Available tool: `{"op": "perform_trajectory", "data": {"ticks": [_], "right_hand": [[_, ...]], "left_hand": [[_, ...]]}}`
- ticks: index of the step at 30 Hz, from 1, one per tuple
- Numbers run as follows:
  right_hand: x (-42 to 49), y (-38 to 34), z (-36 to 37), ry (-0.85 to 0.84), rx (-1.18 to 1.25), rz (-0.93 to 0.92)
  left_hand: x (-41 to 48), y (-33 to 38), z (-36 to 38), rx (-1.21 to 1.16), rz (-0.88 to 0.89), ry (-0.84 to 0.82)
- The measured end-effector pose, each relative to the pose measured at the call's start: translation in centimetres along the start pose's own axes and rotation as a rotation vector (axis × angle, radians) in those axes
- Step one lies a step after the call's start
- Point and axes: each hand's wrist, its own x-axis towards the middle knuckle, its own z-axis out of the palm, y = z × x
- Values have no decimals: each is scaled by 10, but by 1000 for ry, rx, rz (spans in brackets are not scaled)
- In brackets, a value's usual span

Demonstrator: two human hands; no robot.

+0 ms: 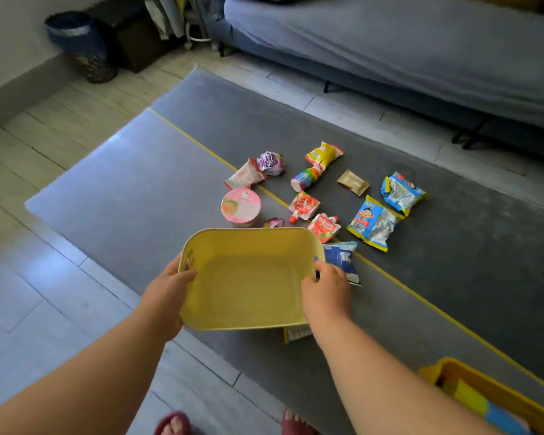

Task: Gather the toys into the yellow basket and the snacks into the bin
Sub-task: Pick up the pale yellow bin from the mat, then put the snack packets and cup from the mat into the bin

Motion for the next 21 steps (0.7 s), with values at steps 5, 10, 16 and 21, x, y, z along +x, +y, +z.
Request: {"op": "perform_trajectory", "data": {"ticks": [5,10,16,21], "right_hand": [[5,-15,13,123,-5,67],[-5,-35,36,258,3,100],[-3,-63,67,289,-30,50],[9,-76,75,191,-55,-151]], "left_hand": [[37,20,-8,130,-31,-121],[69,48,-28,315,20,-291],[95,63,-51,888,239,-268],[105,72,-36,1439,372,-358]]}}
